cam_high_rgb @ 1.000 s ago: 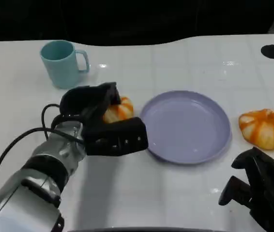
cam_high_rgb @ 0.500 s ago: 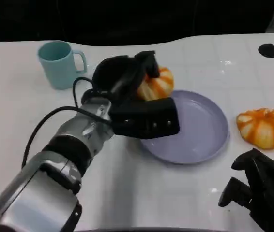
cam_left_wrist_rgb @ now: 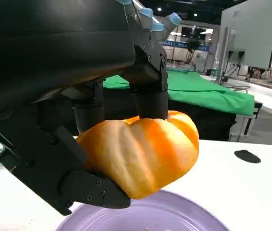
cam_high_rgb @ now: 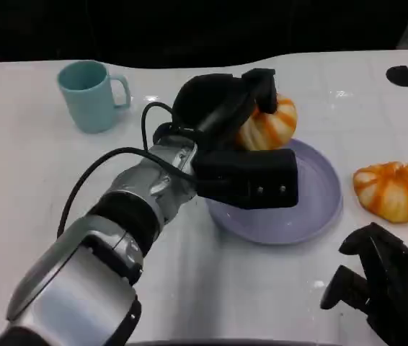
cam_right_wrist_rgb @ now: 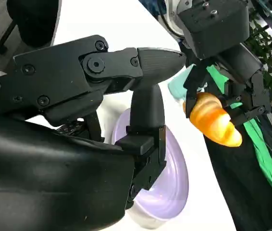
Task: Grasp the bread from the table and place it into the plate.
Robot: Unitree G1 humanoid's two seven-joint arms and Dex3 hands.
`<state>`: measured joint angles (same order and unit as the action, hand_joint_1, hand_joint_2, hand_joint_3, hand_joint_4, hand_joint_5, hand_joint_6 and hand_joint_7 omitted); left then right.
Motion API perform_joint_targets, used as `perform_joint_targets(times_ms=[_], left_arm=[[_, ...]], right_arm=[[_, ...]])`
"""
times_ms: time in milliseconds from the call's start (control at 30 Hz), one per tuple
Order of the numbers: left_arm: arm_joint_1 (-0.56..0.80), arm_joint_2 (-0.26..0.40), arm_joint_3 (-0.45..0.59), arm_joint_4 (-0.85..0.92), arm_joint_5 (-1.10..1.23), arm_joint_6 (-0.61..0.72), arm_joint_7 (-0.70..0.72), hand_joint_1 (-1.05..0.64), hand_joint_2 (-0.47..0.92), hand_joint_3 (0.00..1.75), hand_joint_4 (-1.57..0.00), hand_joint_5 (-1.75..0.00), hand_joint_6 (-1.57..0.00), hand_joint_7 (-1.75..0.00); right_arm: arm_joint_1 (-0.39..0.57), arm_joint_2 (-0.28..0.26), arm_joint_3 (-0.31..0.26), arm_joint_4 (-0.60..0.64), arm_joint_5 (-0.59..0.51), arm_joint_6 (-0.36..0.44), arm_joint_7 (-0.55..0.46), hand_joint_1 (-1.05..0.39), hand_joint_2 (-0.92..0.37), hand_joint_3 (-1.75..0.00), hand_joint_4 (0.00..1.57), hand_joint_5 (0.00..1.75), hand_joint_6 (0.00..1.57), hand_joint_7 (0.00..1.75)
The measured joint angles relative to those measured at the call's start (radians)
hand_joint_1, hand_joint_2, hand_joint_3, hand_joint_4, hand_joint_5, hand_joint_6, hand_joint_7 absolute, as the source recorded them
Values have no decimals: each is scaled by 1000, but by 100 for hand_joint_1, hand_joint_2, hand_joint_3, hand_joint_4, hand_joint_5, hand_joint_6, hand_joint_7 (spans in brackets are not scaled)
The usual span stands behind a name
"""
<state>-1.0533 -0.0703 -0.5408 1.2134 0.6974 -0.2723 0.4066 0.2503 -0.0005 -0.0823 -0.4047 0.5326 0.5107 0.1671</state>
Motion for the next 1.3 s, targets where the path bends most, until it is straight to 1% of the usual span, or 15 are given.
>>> perform_joint_targets(times_ms=[67, 133, 300, 433, 533, 633, 700, 833, 933, 967, 1033, 1100, 1167, 1200, 1300], left_arm=[[-16, -33, -1, 16, -5, 28, -49, -23, 77, 45, -89, -175, -85, -56], [-27, -67, -1, 24, -9, 58, -97, -23, 80, 40, -88, -175, -87, -43], [-28, -106, -1, 26, -9, 74, -126, -23, 81, 38, -88, -175, -89, -39], [-31, -117, 1, 41, -9, 120, -148, -22, 91, 42, -84, -175, -95, -43], [-31, -129, 0, 61, -10, 156, -182, -23, 92, 42, -83, -175, -92, -42], [-31, -132, 0, 61, -18, 164, -194, -23, 92, 35, -77, -174, -87, -39], [-31, -134, 0, 62, -18, 165, -194, -23, 91, 26, -77, -174, -92, -46], [-31, -140, -12, 66, -11, 183, -193, -24, 90, 12, -78, -175, -88, -49], [-31, -145, -19, 67, -5, 191, -189, -22, 92, 5, -66, -175, -79, -34], [-30, -146, -19, 67, -6, 191, -188, -24, 92, 6, -60, -164, -75, -29], [-30, -147, -19, 67, -7, 191, -189, -32, 92, 15, -48, -101, -61, -15], [-31, -146, -18, 67, -8, 191, -201, -42, 92, 22, -34, -57, -43, -5], [-31, -147, -17, 70, -10, 195, -235, -48, 92, 26, -29, -36, -34, -1], [-31, -147, -17, 71, -10, 201, -252, -49, 92, 26, -28, -33, -33, -1], [-31, -147, -18, 75, -9, 218, -292, -69, 92, 28, -10, -20, -18, 0]], right_arm=[[2, 2, 3, 0, -1, -3, -1, -51, -92, -31, 63, 175, 47, 167], [1, 6, 14, -2, -2, -8, -1, -51, -92, -31, 63, 175, 47, 167], [3, 6, 16, -2, -2, -10, -2, -51, -92, -32, 63, 175, 47, 167], [7, 6, 20, -4, -5, -22, -2, -51, -92, -34, 62, 175, 45, 167], [12, 6, 27, -9, -12, -31, 0, -51, -92, -34, 62, 175, 45, 167], [20, 6, 28, -10, -20, -32, 0, -51, -92, -33, 61, 175, 45, 166], [24, 6, 29, -12, -20, -32, 0, -51, -92, -33, 61, 175, 46, 166], [30, 6, 28, -22, -20, -33, 1, -51, -92, -31, 61, 175, 47, 165], [31, 6, 28, -27, -20, -33, 1, -51, -92, -32, 61, 175, 47, 165], [31, 6, 28, -27, -20, -33, 1, -51, -92, -32, 61, 175, 47, 164], [31, 6, 28, -27, -20, -33, 1, -51, -92, -32, 61, 175, 47, 164], [30, 6, 28, -27, -20, -33, 2, -50, -92, -33, 62, 175, 47, 165], [30, 6, 28, -27, -20, -33, 3, -50, -92, -34, 62, 175, 47, 165], [29, 6, 28, -26, -20, -33, 3, -50, -92, -34, 62, 175, 47, 165], [27, 6, 26, -23, -20, -33, 4, -51, -92, -32, 62, 175, 47, 165]])
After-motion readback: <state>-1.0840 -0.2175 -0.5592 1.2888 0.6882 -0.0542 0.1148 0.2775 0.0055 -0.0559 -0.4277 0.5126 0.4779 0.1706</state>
